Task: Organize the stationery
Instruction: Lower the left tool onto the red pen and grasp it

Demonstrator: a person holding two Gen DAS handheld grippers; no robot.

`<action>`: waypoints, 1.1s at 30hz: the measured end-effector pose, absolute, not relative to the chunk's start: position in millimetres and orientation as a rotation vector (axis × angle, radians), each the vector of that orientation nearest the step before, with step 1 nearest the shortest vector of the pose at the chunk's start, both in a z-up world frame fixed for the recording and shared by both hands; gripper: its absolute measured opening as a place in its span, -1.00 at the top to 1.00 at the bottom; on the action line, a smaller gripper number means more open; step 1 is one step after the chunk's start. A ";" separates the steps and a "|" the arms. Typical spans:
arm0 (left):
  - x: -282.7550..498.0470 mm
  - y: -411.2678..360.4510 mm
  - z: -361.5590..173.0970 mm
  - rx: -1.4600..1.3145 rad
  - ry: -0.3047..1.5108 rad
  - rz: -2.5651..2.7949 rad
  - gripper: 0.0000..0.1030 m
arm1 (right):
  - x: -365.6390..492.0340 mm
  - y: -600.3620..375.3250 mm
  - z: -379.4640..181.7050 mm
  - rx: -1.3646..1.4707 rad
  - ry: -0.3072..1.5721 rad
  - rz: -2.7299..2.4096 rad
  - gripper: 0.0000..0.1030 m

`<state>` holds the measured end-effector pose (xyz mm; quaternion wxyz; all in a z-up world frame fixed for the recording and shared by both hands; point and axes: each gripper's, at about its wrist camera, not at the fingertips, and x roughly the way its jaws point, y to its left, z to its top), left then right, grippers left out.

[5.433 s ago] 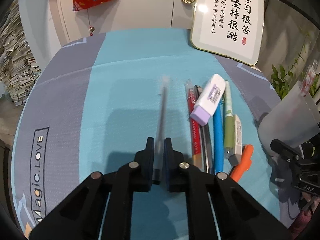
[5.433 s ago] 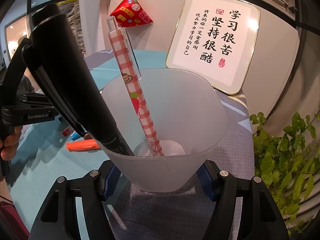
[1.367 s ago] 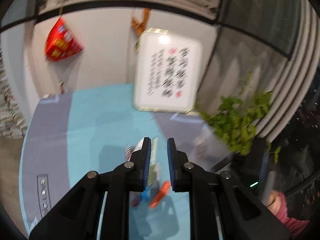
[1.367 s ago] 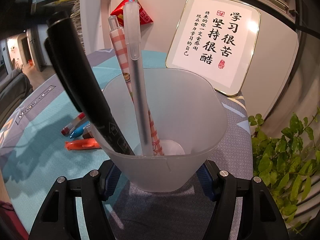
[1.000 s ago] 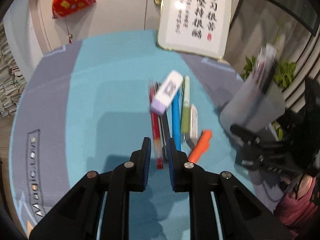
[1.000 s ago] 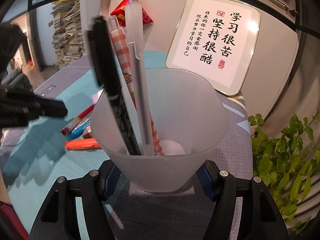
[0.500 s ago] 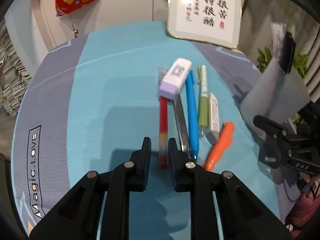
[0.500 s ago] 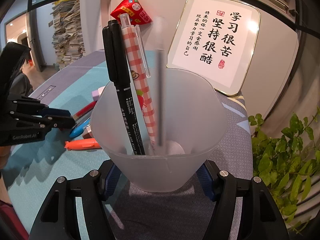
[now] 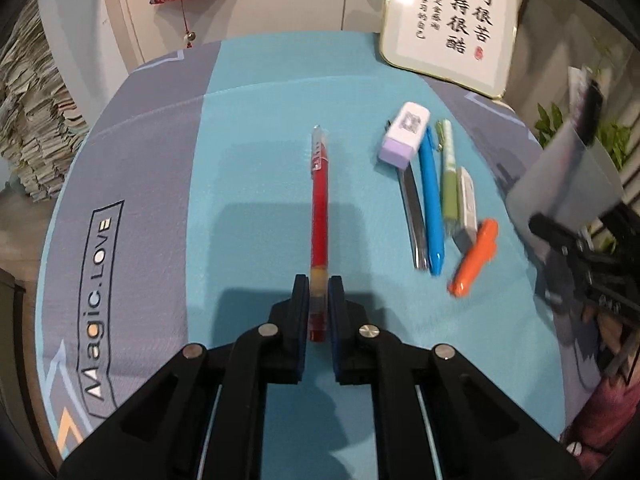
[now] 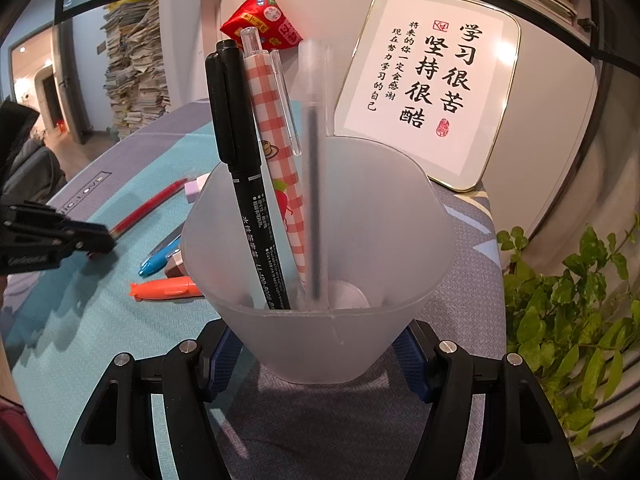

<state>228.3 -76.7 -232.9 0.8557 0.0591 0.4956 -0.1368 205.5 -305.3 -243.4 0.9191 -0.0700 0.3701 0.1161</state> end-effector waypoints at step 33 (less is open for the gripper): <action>318.5 -114.7 -232.6 0.209 1.028 -0.282 0.84 | 205.5 -306.8 -244.7 -0.135 0.763 0.240 -0.34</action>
